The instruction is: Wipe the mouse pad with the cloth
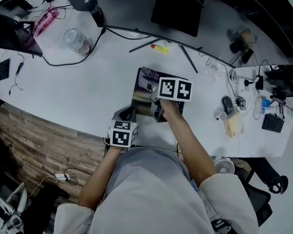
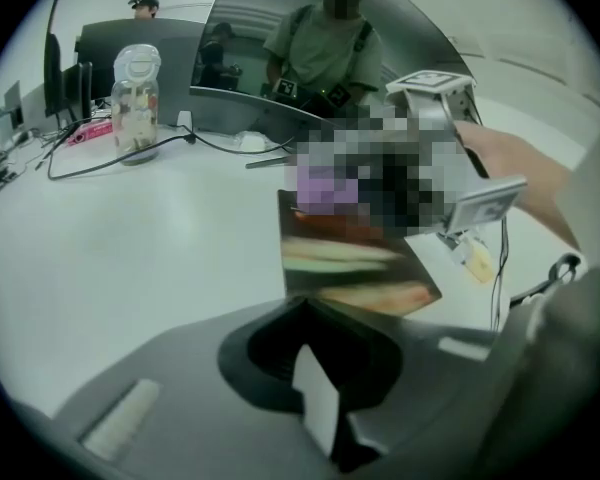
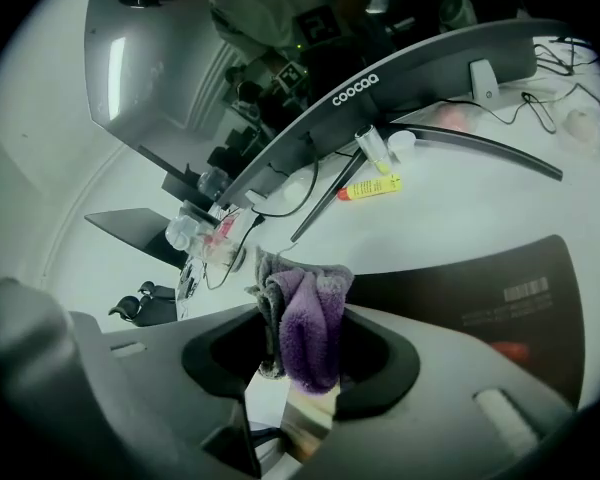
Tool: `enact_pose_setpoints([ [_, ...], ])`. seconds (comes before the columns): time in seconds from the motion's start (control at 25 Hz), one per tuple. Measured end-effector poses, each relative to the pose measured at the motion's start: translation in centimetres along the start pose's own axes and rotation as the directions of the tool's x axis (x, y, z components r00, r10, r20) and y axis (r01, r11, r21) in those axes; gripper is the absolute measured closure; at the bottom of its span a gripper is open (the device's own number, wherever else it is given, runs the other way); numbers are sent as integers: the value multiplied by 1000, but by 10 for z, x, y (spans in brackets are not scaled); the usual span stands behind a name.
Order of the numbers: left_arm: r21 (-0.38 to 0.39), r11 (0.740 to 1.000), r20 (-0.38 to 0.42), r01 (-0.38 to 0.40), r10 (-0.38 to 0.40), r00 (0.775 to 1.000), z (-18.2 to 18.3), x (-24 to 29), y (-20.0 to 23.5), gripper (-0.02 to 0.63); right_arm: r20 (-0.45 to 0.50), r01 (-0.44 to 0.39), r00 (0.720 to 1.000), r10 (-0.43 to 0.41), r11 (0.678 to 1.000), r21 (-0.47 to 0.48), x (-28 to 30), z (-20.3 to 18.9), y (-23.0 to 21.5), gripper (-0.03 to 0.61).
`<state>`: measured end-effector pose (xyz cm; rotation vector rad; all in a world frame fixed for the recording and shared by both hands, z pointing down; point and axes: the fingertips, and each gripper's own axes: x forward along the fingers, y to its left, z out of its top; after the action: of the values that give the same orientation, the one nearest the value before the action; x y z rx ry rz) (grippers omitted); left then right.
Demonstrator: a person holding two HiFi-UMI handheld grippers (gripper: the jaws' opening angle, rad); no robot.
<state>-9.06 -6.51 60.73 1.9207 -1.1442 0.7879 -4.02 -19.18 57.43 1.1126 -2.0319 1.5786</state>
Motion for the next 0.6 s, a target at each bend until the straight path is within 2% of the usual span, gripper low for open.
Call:
enact_pose_setpoints([
  [0.16,-45,999,9,22,-22,1000,0,-2,3,614,-8,15,1000,-15,1000,-4,11,0,1,394],
  [0.44,-40,999,25,16,-15,1000,1,-2,4,614,-10,77,997,-77,997,3,25,3,-3,394],
  [0.6,-60,998,2,34,-34,999,1,-1,4,614,-17,100,995,-100,995,-6,26,4,-5,394],
])
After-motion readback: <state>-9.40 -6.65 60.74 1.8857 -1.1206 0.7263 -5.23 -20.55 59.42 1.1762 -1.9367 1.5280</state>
